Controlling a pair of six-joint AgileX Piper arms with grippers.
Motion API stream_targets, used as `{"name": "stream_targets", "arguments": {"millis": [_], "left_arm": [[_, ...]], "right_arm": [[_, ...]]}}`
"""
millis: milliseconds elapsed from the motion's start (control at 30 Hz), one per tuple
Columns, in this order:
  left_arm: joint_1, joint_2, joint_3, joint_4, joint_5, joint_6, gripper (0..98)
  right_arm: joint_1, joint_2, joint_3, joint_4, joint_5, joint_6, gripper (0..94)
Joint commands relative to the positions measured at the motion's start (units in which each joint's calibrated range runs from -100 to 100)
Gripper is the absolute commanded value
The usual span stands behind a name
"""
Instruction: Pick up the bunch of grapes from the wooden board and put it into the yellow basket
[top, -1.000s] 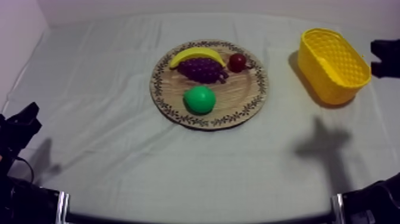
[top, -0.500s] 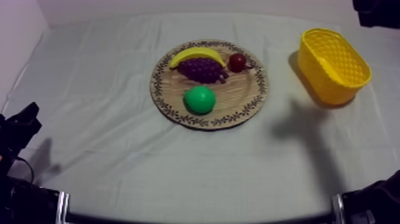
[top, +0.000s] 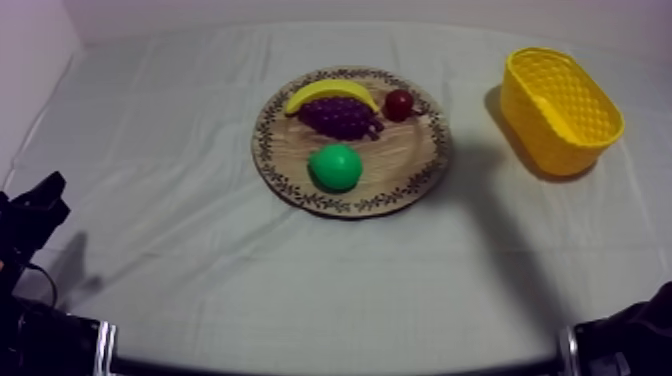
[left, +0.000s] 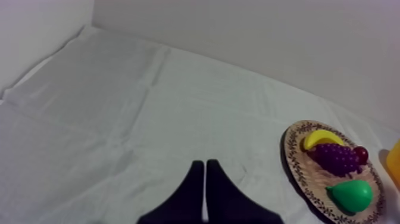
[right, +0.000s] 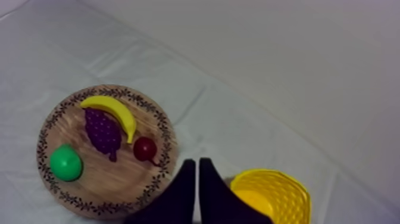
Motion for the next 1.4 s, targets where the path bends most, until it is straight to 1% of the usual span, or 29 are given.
{"name": "stream_targets", "arguments": {"millis": [0, 333, 567, 733, 967, 1133, 1233, 1367], "left_arm": [[0.01, 0.00, 0.01, 0.00, 0.00, 0.03, 0.1], [0.01, 0.00, 0.01, 0.00, 0.00, -0.01, 0.1], [0.01, 0.00, 0.01, 0.00, 0.00, 0.03, 0.1], [0.01, 0.00, 0.01, 0.00, 0.00, 0.03, 0.1], [0.01, 0.00, 0.01, 0.00, 0.00, 0.03, 0.1], [0.01, 0.00, 0.01, 0.00, 0.00, 0.03, 0.1], [0.01, 0.00, 0.01, 0.00, 0.00, 0.03, 0.1], [0.01, 0.00, 0.01, 0.00, 0.00, 0.03, 0.1]], "right_arm": [[-0.73, 2.28, -2.26, -0.02, 0.61, 0.18, 0.5], [-4.44, 11.72, -11.81, -0.60, 2.84, 0.19, 0.6], [-5.45, 20.20, -22.39, -1.44, 9.36, 0.36, 0.6], [-6.01, 26.19, -29.44, -1.36, 13.22, 0.57, 0.7], [-7.43, 33.21, -36.45, 0.03, 17.08, 0.68, 0.7], [-8.80, 38.50, -41.52, 1.55, 21.87, 0.52, 0.7], [-9.31, 41.37, -44.08, 2.33, 25.21, 1.31, 0.7], [-9.54, 44.06, -45.89, 2.62, 27.47, 2.92, 0.7]]}}
